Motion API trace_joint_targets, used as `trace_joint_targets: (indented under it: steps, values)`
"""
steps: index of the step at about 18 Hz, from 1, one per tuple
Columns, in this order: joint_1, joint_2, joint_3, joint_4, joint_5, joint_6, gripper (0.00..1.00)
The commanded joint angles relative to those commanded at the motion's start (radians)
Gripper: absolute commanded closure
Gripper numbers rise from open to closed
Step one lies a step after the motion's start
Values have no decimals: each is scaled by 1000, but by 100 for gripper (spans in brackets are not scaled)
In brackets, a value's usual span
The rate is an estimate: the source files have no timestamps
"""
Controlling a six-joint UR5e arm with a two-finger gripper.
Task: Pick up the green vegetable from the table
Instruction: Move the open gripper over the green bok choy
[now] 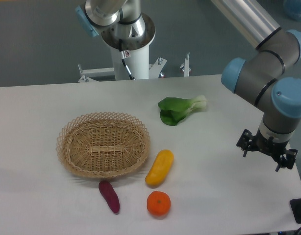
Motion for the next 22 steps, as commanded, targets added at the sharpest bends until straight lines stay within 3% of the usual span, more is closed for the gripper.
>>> trace_joint_targets:
  steps: [11,14,16,22]
  values:
    - [-28,155,-225,14,-26,6,0]
    - [-29,204,-301,15,-29,105,0]
    - [-34,225,-357,47,-29,207,0]
    - [-32,371,-600,75,-26,400,0]
